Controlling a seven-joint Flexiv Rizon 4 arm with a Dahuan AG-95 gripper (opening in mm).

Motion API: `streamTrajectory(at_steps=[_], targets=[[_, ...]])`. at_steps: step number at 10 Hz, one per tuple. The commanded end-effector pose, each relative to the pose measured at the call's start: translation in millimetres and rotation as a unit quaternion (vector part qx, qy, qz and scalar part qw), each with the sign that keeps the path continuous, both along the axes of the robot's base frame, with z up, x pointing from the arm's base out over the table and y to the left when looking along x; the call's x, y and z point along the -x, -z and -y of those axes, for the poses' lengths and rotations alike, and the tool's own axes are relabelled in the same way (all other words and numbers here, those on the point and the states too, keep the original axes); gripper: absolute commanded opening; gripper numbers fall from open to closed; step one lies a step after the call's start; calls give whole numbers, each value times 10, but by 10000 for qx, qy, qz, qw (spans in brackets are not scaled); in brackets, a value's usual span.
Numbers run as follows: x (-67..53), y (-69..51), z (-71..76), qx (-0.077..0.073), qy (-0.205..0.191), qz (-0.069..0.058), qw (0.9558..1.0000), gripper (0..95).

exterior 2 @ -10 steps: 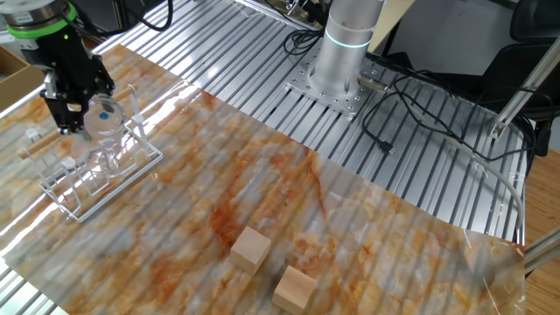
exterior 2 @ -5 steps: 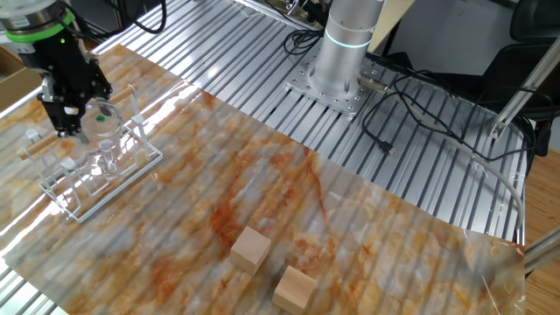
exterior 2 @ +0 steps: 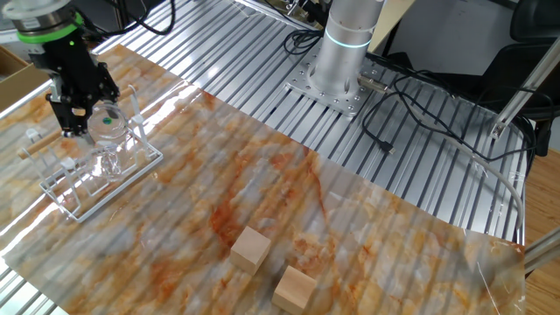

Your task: Put the cup on the cup rack

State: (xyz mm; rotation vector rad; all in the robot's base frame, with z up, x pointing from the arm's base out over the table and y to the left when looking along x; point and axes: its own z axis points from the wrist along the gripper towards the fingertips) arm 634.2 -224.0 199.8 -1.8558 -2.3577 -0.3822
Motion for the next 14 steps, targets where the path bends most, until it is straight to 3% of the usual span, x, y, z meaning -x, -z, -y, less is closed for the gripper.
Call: streamTrajectory(at_steps=[1,9,14], targets=[[-50,20,25,-19,-55,-18,10000,0],[-34,210,86,-103,31,23,9999,0],[2,314,98,-37,-21,86,10000,0]])
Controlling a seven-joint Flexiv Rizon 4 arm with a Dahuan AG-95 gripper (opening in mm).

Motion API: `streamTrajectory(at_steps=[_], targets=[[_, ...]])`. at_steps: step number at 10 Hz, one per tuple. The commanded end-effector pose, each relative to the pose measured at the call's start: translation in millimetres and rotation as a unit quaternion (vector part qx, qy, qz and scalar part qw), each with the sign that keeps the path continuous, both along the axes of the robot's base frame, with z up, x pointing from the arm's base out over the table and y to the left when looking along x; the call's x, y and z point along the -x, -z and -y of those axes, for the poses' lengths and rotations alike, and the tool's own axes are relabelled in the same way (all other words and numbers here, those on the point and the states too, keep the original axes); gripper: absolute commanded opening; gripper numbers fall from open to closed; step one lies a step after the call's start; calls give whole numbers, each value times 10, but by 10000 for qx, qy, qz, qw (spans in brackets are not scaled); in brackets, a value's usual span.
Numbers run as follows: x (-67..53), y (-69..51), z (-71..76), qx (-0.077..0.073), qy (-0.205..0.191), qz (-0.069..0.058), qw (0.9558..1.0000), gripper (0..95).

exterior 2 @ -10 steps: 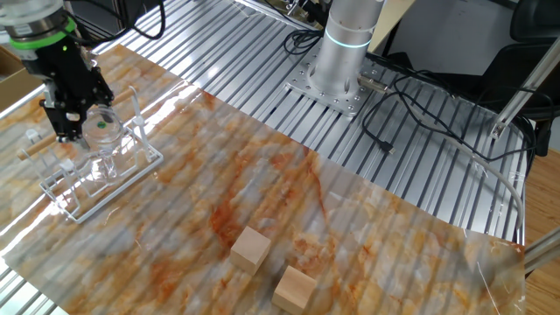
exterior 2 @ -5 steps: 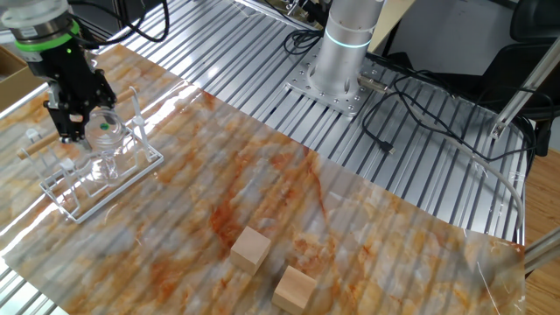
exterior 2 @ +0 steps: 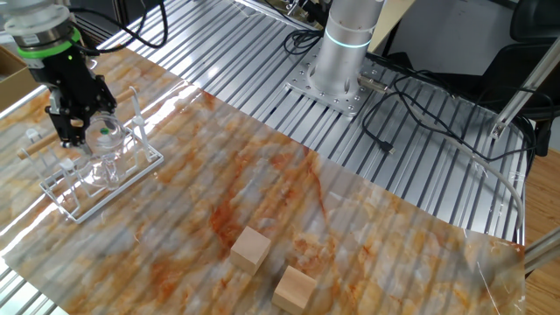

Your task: Put the cup on the cup rack

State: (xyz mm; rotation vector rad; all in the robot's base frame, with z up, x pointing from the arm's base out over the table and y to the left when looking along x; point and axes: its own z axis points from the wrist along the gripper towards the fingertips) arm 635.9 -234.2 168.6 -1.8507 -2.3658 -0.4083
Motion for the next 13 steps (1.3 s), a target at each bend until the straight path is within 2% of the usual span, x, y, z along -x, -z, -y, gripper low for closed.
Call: streamTrajectory(at_steps=[1,6,11,12,13], targets=[[28,23,2,21,1,15,10000,0],[60,99,43,0,-121,100,9999,0],[75,148,68,-25,-159,113,9998,0],[76,156,67,-24,-113,98,9999,190],[72,162,64,-14,-78,89,9999,190]])
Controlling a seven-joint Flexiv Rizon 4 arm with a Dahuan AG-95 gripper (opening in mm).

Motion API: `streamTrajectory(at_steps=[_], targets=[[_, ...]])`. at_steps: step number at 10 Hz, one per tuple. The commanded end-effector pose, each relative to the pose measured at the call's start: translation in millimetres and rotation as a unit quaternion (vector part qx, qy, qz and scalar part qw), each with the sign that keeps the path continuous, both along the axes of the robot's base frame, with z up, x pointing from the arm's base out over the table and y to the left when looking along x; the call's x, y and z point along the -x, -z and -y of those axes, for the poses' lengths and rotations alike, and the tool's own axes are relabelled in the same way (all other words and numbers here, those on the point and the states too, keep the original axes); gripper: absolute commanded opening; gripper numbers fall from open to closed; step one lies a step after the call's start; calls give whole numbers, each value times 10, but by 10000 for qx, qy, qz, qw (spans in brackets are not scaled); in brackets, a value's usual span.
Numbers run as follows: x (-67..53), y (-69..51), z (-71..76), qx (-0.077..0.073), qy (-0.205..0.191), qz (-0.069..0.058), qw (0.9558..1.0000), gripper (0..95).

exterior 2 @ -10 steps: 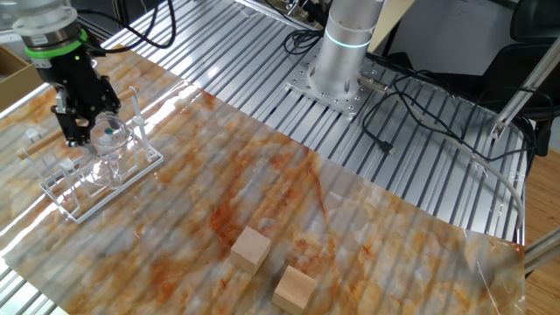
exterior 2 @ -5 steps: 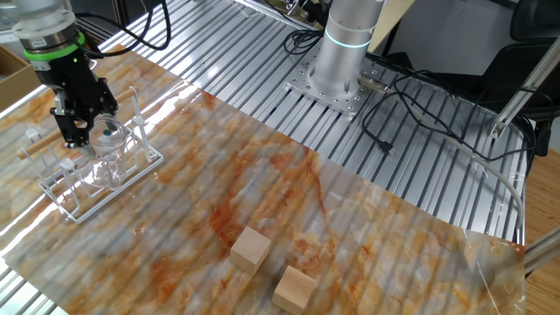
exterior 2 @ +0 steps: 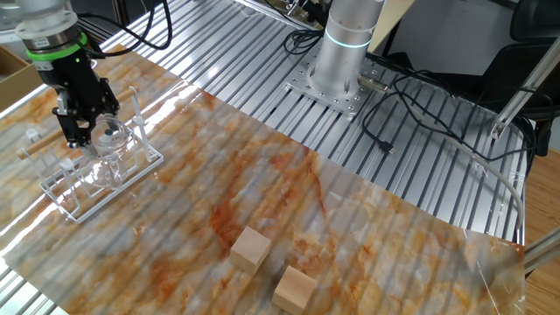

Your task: Put the cup on the cup rack

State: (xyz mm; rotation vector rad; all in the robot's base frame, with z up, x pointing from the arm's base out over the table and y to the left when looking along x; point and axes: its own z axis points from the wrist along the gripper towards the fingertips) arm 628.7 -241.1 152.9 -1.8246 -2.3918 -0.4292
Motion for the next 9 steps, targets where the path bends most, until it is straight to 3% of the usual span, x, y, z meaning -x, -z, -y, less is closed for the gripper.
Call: streamTrajectory(at_steps=[1,2,3,6,8,9], targets=[[-3,11,-8,11,109,-8,9999,380],[-6,16,-10,1,152,-15,9999,380],[-7,18,-11,3,163,-15,9999,570],[-12,25,-14,-1,238,-34,9997,570],[-17,35,-21,5,345,-85,9994,950],[-20,41,-25,21,325,-81,9994,950]])
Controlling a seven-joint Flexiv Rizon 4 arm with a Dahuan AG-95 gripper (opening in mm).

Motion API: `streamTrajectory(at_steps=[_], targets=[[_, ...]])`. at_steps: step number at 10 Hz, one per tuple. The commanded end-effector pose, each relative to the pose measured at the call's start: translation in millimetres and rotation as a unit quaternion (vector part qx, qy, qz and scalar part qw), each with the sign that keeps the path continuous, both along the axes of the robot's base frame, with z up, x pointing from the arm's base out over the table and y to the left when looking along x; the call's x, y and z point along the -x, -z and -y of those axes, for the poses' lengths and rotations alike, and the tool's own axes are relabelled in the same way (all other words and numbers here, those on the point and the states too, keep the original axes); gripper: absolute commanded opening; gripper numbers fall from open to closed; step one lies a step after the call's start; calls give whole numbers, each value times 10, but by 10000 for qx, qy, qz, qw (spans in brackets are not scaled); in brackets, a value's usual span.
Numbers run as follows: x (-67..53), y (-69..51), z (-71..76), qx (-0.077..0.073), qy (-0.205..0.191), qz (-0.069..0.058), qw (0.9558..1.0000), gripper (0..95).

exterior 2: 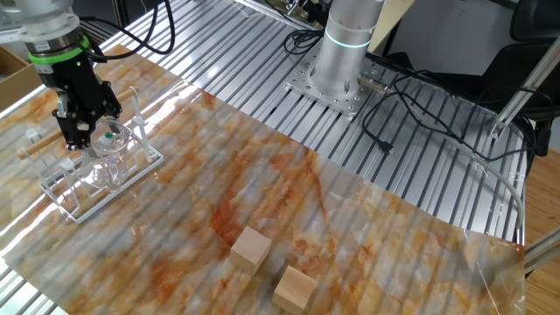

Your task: Put the cup on the cup rack

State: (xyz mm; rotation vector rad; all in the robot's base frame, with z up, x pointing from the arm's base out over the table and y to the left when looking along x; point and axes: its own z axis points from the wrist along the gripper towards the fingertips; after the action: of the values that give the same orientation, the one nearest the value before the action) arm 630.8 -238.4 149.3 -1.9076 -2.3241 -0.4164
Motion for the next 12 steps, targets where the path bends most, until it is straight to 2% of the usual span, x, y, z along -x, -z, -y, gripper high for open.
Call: streamTrajectory(at_steps=[1,4,5,6,7,9,10,11,12], targets=[[0,5,0,32,-37,12,10000,950],[2,2,-5,100,-151,18,9998,950],[14,-21,-36,164,-356,-10,9992,950],[31,-75,-100,347,-535,-106,9979,950],[41,-101,-130,400,-604,-117,9973,950],[109,-241,-286,542,-1046,-170,9929,950],[177,-318,-377,579,-1396,-128,9884,760],[246,-386,-454,657,-1878,-127,9799,570],[312,-456,-535,734,-2305,-172,9702,570]])
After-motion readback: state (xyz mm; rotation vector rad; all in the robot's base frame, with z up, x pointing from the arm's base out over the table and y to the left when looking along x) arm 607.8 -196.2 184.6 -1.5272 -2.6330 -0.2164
